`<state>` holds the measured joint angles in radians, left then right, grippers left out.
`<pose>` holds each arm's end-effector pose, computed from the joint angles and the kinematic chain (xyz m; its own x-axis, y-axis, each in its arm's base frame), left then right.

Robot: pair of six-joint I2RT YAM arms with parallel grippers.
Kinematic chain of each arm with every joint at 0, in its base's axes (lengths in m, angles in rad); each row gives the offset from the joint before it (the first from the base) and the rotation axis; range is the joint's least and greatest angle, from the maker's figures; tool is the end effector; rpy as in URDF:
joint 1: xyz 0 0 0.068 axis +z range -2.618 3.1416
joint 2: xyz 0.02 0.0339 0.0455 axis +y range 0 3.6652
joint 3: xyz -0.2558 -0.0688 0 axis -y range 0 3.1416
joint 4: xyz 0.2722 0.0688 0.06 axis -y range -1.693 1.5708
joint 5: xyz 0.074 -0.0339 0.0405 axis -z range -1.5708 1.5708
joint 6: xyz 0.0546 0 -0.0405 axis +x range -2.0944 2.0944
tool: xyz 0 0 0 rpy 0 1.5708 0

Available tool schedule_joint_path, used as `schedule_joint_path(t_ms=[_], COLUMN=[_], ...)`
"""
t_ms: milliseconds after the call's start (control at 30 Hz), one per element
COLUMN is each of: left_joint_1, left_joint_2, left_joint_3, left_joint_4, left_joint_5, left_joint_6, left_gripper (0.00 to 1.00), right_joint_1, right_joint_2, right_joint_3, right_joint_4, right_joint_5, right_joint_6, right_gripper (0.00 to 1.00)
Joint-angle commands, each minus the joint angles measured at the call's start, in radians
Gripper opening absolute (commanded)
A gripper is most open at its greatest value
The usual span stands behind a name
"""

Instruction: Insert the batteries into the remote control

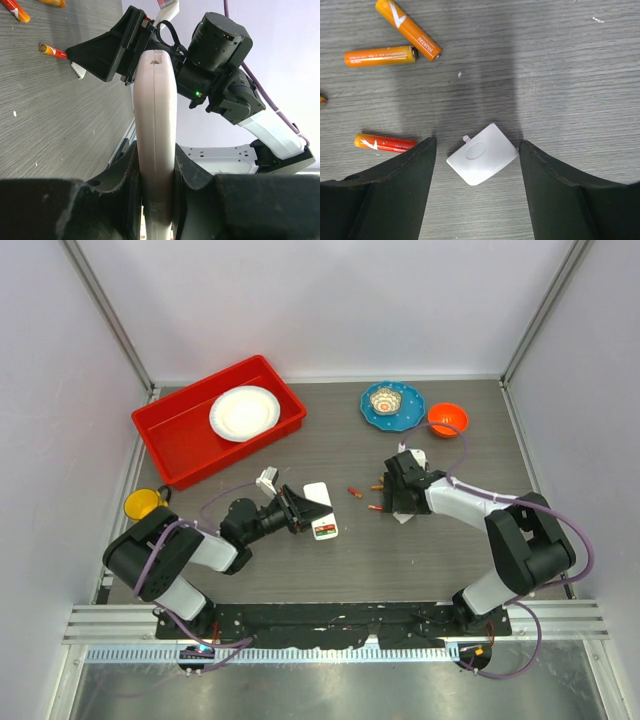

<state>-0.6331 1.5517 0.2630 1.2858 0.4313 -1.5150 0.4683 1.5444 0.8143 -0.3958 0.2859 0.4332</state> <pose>0.2059 -0.1794 0.1242 -0.8733 -0.4842 -0.0546 0.0464 0.0288 -0.9985 0.2840 0.1264 0.1183 -0.8674 0.0126 -0.4975 0.0434 0.9978 -0.0504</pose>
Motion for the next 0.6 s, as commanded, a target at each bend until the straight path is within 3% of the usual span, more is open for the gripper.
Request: schedule_joint_path(t_ms=[0,567], left_joint_1=[0.001,0.0], left_joint_2=[0.007,-0.001], left_joint_3=[0.019,0.012], left_joint_4=[0.26,0.26], left_joint_5=[0.012,0.006], left_joint_6=[-0.004,-0.002], left_gripper=[0.0,0.0], right_joint_1=[-0.007,-0.007], right_joint_2=[-0.052,-0.156], right_joint_3=[-0.053,-0.125], right_joint_4=[0.052,0.032], right_joint_5=[0.009,-0.022], right_joint_6=[0.039,0.065], right_gripper=[0.74,0.76])
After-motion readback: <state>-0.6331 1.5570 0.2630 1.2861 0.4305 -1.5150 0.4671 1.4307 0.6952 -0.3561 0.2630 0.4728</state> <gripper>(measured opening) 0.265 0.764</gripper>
